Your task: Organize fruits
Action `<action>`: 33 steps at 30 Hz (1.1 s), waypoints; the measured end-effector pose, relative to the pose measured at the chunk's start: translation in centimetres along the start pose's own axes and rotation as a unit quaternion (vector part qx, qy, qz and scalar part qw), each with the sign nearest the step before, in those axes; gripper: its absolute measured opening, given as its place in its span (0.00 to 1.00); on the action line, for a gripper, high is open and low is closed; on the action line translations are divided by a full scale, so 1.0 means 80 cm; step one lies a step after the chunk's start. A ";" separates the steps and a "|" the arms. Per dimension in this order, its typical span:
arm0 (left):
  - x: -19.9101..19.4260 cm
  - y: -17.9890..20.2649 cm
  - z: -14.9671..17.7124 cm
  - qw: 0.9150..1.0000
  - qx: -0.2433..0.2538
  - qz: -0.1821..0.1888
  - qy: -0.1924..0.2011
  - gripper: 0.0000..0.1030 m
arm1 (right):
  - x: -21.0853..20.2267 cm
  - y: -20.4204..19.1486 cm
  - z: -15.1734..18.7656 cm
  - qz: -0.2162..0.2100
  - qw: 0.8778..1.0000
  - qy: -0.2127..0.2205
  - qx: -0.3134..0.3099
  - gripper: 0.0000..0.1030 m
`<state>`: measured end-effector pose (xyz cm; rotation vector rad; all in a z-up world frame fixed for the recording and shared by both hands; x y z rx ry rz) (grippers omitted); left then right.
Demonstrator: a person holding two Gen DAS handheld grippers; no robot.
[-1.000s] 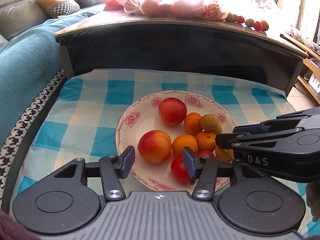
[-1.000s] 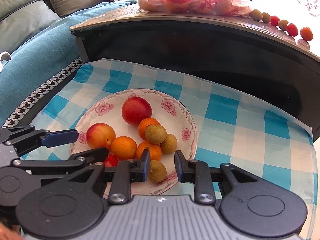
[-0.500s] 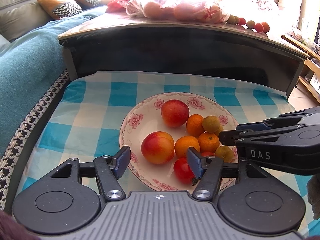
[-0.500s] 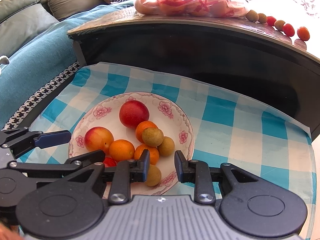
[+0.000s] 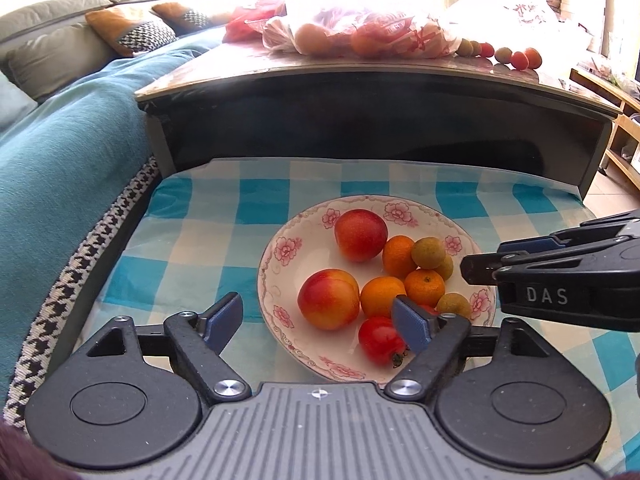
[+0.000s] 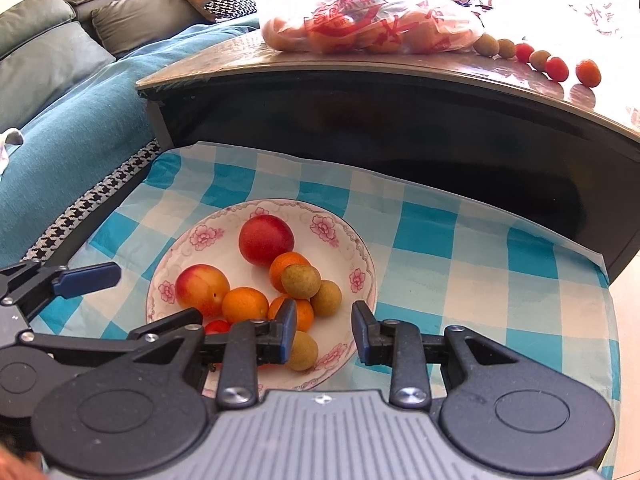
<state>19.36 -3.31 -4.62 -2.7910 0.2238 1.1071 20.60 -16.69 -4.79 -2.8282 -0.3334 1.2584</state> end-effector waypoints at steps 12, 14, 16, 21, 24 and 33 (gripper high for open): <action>-0.021 0.000 0.006 0.999 0.011 -0.045 0.016 0.96 | -0.029 0.003 0.013 0.011 1.000 0.001 0.004 0.43; -0.024 0.002 0.008 0.998 0.016 -0.054 0.018 1.00 | -0.033 0.004 0.017 0.013 1.000 -0.002 0.006 0.43; -0.027 0.005 0.010 0.998 0.023 -0.058 0.019 1.00 | -0.036 0.005 0.022 0.015 1.000 -0.004 0.009 0.43; -0.034 0.008 0.014 0.998 0.021 -0.057 0.014 1.00 | -0.051 0.008 0.031 0.016 1.000 -0.003 0.014 0.43; -0.040 0.007 0.016 0.998 0.014 -0.059 0.012 1.00 | -0.062 0.010 0.036 0.015 1.000 -0.001 0.019 0.44; -0.052 0.010 0.035 0.998 0.001 -0.058 -0.010 1.00 | -0.093 0.007 0.055 0.015 1.000 -0.001 0.026 0.44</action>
Point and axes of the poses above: each gripper's, at about its wrist camera, not at the fingertips, and x roughly the way its jaws point, y to its right, z to its underside, the point moved 6 cm from there along x, roughly the way its jaws point, and after that the axes turned 1 degree about -x, right-handed, at the moved point
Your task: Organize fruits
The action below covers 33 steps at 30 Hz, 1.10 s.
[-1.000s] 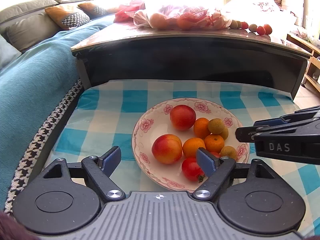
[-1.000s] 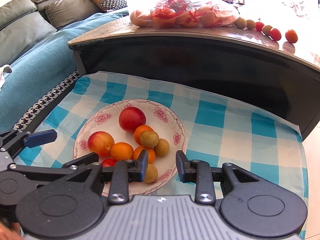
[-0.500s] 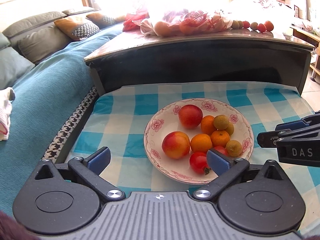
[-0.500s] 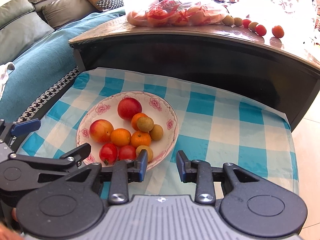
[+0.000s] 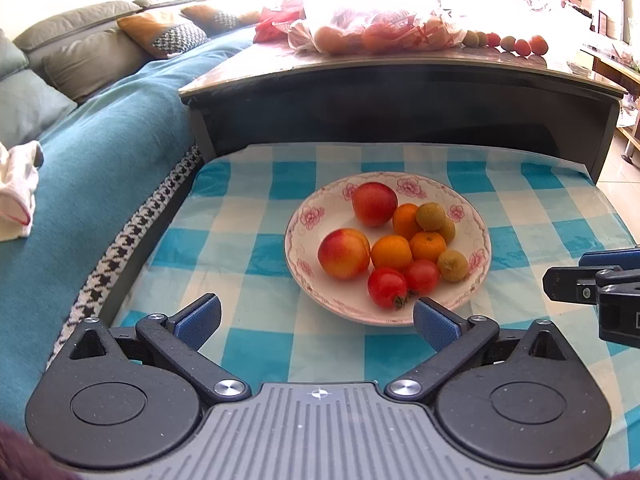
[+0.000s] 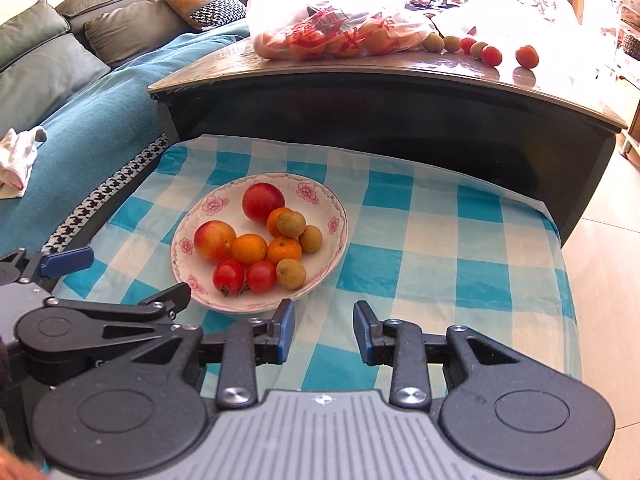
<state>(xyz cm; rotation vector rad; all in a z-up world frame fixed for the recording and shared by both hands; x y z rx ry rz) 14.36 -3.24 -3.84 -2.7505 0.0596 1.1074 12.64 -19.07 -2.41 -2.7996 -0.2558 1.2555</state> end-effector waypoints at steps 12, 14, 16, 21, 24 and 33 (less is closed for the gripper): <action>-0.017 0.004 0.030 0.999 -0.015 0.015 -0.024 1.00 | -0.013 -0.001 0.042 0.006 0.999 -0.031 0.013 0.48; -0.020 0.006 0.035 0.999 -0.012 0.016 -0.026 1.00 | -0.015 -0.003 0.048 0.007 0.999 -0.036 0.012 0.48; -0.024 0.008 0.039 0.999 -0.010 0.019 -0.027 1.00 | -0.016 -0.004 0.054 0.007 0.999 -0.040 0.012 0.48; -0.032 0.008 0.045 0.999 -0.011 0.022 -0.029 1.00 | -0.022 -0.004 0.065 0.009 0.999 -0.047 0.018 0.49; -0.037 0.010 0.048 0.999 -0.009 0.025 -0.029 1.00 | -0.027 -0.007 0.070 0.005 0.999 -0.048 0.022 0.49; -0.051 0.018 0.057 0.999 -0.001 0.033 -0.028 1.00 | -0.042 -0.012 0.076 0.002 0.999 -0.042 0.025 0.51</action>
Point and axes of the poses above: each gripper's, at about its wrist camera, not at the fingertips, and x roughly the way its jaws point, y to its right, z to its underside, the point moved 6 cm from there along x, roughly the way its jaws point, and after that the axes turned 1 degree about -x, right-handed, at the moved point
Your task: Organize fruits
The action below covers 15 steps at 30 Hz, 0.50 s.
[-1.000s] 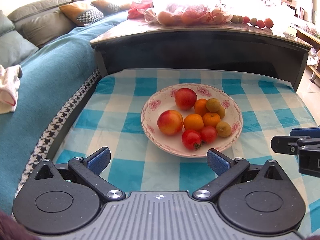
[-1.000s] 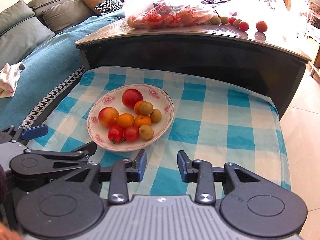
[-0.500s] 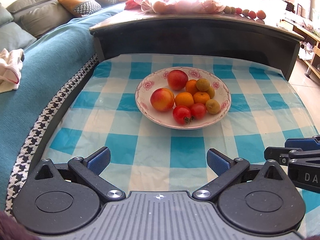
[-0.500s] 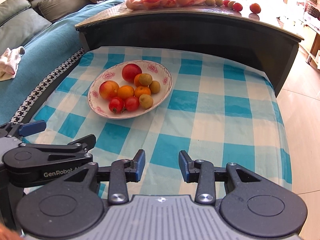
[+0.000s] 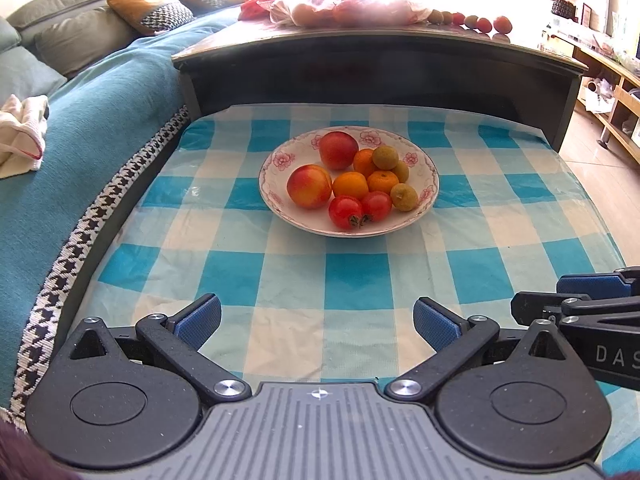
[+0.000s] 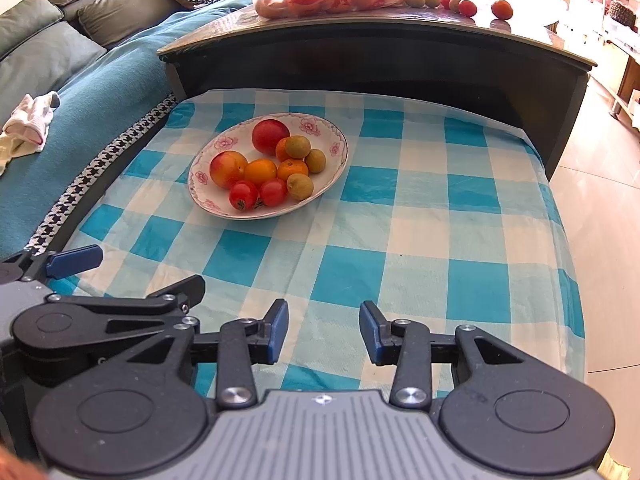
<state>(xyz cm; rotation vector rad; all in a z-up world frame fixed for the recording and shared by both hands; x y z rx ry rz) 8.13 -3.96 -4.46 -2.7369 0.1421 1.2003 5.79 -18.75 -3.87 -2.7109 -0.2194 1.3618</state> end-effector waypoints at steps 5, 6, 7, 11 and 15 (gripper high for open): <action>-0.007 0.001 0.005 1.000 -0.001 0.003 0.000 1.00 | -0.008 -0.001 0.005 -0.001 1.000 0.002 0.004 0.51; -0.008 0.002 0.006 1.000 0.000 0.004 0.000 1.00 | -0.009 -0.001 0.006 -0.001 1.000 0.003 0.005 0.51; -0.009 0.002 0.007 1.000 0.000 0.004 0.000 1.00 | -0.011 -0.001 0.008 -0.002 1.000 0.003 0.006 0.51; -0.015 0.003 0.013 1.000 -0.002 0.011 -0.003 1.00 | -0.020 -0.002 0.014 -0.002 1.000 0.004 0.009 0.51; -0.020 0.005 0.018 1.000 0.001 0.008 -0.003 1.00 | -0.024 -0.002 0.020 -0.002 1.000 0.003 0.012 0.51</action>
Point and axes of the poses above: each gripper's, at about its wrist camera, not at the fingertips, and x roughly the way its jaws point, y to its right, z to its underside, the point moved 6 cm from there along x, roughly the way its jaws point, and after that the axes turned 1 degree about -x, right-handed, at the moved point
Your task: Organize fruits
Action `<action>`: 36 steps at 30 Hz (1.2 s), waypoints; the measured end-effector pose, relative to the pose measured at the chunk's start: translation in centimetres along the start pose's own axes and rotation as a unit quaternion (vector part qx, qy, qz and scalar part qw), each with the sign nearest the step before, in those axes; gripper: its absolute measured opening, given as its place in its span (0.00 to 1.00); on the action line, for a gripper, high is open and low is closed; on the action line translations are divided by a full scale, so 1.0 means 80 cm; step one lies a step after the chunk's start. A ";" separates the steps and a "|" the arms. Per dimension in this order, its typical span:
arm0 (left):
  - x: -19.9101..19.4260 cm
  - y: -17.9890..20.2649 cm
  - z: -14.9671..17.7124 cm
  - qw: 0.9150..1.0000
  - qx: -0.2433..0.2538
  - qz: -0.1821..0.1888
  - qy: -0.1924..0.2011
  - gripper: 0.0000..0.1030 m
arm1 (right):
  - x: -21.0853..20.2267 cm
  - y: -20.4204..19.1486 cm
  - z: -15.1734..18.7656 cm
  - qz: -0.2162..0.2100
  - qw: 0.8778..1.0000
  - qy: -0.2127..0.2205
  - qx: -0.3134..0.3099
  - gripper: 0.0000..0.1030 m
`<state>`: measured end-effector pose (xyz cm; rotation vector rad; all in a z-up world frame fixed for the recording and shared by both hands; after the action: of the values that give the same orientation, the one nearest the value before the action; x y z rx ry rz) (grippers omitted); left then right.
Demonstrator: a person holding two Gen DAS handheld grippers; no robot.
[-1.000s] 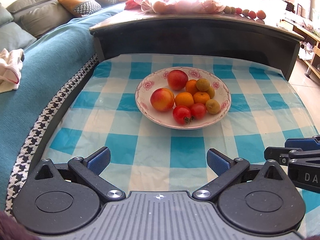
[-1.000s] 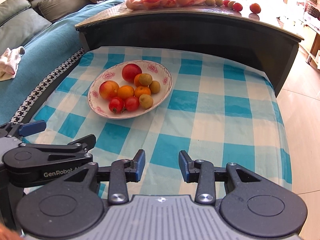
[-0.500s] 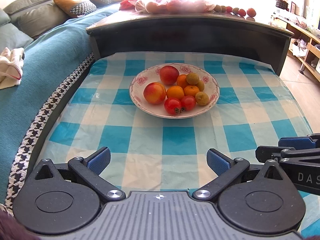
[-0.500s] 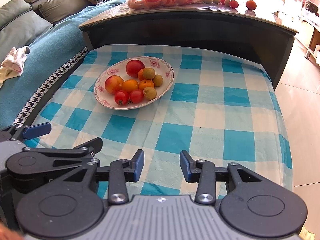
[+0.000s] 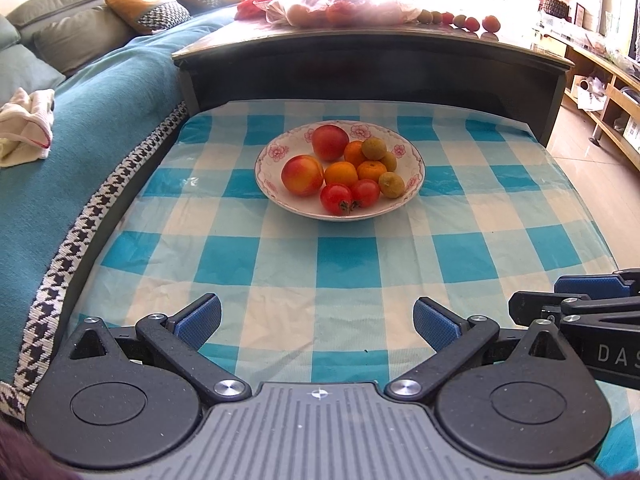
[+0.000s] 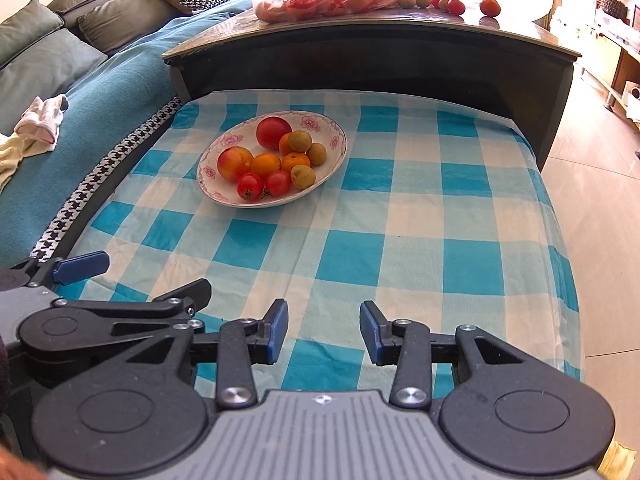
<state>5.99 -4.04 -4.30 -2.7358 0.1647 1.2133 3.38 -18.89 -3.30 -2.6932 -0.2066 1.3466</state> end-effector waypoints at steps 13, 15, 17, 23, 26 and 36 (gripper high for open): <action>-0.010 0.001 0.013 1.000 -0.002 0.006 -0.005 1.00 | -0.011 -0.001 0.015 0.002 1.000 -0.003 0.003 0.51; -0.011 0.002 0.013 1.000 -0.001 0.006 -0.004 1.00 | -0.012 -0.001 0.016 0.001 1.000 -0.003 0.004 0.51; -0.012 0.002 0.014 1.000 0.000 0.007 -0.003 1.00 | -0.013 -0.001 0.018 0.002 1.000 -0.002 0.005 0.51; -0.015 0.004 0.015 1.000 0.004 0.007 0.003 1.00 | -0.016 0.000 0.020 0.002 1.000 -0.001 0.006 0.51; -0.015 0.004 0.015 1.000 0.004 0.007 0.003 1.00 | -0.016 0.000 0.020 0.001 1.000 -0.001 0.006 0.51; -0.015 0.004 0.013 1.000 0.004 0.004 0.004 1.00 | -0.015 0.000 0.020 0.001 1.000 -0.001 0.006 0.51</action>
<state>4.36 -4.14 -4.15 -2.7366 0.1820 1.2020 1.39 -19.06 -3.28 -2.6824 -0.1949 1.3463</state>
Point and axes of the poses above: each gripper's, at about its wrist camera, not at the fingertips, and x roughly the way its jaws point, y to its right, z to its underside, the point moved 6 cm from there along x, roughly the way its jaws point, and after that the axes turned 1 degree about -x, right-handed, at the moved point
